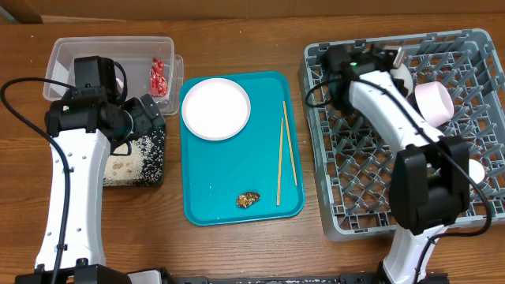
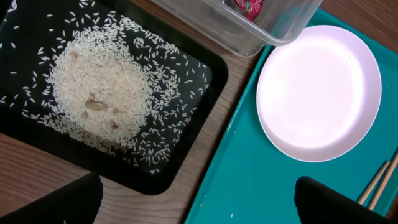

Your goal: Sort waste into correct bins and load items into the dishwasher

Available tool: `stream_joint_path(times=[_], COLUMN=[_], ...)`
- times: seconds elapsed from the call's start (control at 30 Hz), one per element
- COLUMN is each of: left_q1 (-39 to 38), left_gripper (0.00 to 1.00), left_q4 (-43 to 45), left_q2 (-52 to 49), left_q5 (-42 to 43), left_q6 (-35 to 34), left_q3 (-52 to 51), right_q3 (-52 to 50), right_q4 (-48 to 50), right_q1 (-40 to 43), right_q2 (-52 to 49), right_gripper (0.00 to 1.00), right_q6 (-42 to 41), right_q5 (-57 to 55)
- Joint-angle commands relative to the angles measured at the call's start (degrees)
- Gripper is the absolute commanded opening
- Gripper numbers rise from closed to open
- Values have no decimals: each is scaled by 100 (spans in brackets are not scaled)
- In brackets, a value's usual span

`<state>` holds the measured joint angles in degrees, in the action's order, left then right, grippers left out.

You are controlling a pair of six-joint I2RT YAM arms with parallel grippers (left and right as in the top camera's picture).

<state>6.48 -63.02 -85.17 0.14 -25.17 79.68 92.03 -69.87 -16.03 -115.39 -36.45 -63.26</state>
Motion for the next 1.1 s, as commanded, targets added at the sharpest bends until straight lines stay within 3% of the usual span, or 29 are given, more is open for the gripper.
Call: stream_joint_path(times=[0.0,0.13,0.2,0.23,0.3,0.47,0.73,0.9,1.07], left_q1=[13,13,13,13,13,13,13,13,13], left_gripper=[100,100,100,100,100,100,100,100,100], left_q4=[4,4,4,4,4,4,4,7,4], left_q2=[105,105,105,105,105,105,105,105,105], left_q5=[-74,-74,-74,-74,-72,-74,-74,-74,-74], left_q6=[-59,-59,-59,-59,-59,-59,-59,-59,-59], left_q3=[116,116,116,116,116,116,116,116,116], right_q3=[-92,-92,-92,-90,-90,83,450,470,470], right_q4=[-17,-208,-343,-413,-588,-1078,-988,-498,-876], right_q1=[-131,-234,-262,-271,-271,-271,-149,111,164], right_q2=[-42,-42,-39,-42,-39,87,1246,1832,1926], right_gripper=[11,23,37,54,100,100,100,100,100], right_q6=[37,37,37,37,22,-612,-562,887,2245], right_q5=[839,1235,1419,1504,1740,1840,2782,4293,5475])
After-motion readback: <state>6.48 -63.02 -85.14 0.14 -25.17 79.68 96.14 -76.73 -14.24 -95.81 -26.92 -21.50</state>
